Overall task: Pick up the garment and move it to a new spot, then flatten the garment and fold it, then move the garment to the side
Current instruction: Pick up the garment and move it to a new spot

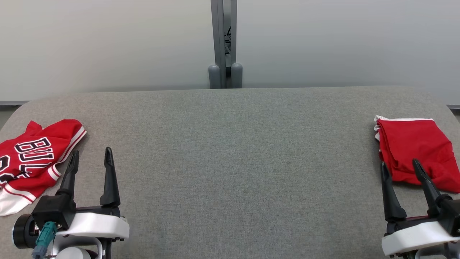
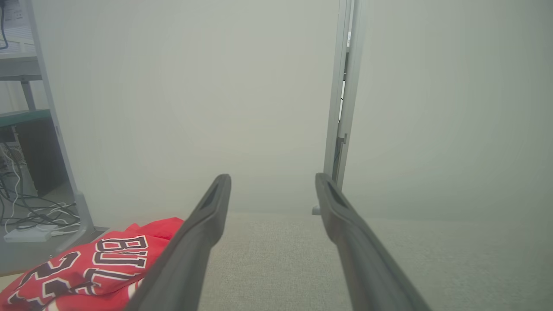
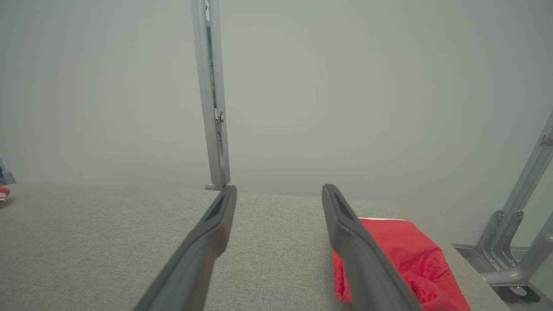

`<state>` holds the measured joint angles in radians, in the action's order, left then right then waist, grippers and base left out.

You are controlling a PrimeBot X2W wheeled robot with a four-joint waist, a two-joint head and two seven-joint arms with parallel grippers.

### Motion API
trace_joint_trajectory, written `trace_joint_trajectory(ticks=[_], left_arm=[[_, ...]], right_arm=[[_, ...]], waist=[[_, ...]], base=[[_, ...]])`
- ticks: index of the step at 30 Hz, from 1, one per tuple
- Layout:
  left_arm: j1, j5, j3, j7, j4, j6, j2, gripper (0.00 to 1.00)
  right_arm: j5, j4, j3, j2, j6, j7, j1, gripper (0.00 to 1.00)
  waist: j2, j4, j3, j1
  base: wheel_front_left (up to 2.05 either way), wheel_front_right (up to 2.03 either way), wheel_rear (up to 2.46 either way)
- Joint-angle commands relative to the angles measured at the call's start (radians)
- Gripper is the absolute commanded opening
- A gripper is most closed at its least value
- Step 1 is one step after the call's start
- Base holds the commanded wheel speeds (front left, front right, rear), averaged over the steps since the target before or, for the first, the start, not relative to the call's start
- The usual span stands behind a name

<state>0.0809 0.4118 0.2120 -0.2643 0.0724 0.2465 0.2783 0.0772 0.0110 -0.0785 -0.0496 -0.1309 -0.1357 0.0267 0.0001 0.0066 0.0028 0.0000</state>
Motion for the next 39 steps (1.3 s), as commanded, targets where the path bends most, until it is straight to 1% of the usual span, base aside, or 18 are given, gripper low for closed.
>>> trace_joint_trajectory(ticks=[1,7,15,24,30,34,39], left_arm=[[-0.012,-0.024,-0.012,-0.001,0.004,-0.011,0.001,1.0],[-0.037,-0.086,0.006,-0.001,0.025,-0.039,-0.007,1.0],[-0.024,-0.094,0.03,-0.001,0.068,-0.086,-0.024,1.0],[-0.009,-0.102,0.022,-0.001,0.09,-0.101,-0.032,1.0],[-0.001,-0.104,0.017,-0.001,0.097,-0.106,-0.038,1.0],[0.013,-0.099,0.001,-0.001,0.093,-0.11,-0.049,1.0],[0.007,-0.099,-0.03,-0.001,0.088,-0.108,-0.06,1.0]], right_arm=[[-0.007,-0.006,-0.004,-0.003,0.0,0.004,0.011,1.0],[-0.001,-0.012,-0.019,-0.003,0.0,0.021,0.021,1.0],[0.006,-0.016,-0.025,-0.003,0.0,0.032,0.02,1.0],[0.013,-0.019,-0.028,-0.003,0.0,0.021,0.013,1.0],[0.017,-0.018,-0.029,-0.003,0.0,0.022,0.018,1.0],[0.011,-0.01,-0.033,-0.003,0.0,0.028,0.022,1.0],[0.007,0.003,-0.011,-0.003,0.0,0.032,0.016,1.0]], waist=[[-0.0001,-0.001,-0.001,0.0],[-0.0001,0.003,-0.004,0.0],[-0.0001,0.011,-0.003,0.0],[-0.0001,0.01,-0.005,0.0],[-0.0001,0.025,-0.006,0.0],[-0.0001,0.06,-0.006,0.0],[-0.0001,0.129,-0.005,0.0]], base=[[0.0,0.0,0.0],[0.0,0.0,0.0],[0.0,0.0,0.0],[0.0,0.0,0.0],[0.0,0.0,0.0],[0.0,0.0,0.0],[0.0,0.0,0.0]])
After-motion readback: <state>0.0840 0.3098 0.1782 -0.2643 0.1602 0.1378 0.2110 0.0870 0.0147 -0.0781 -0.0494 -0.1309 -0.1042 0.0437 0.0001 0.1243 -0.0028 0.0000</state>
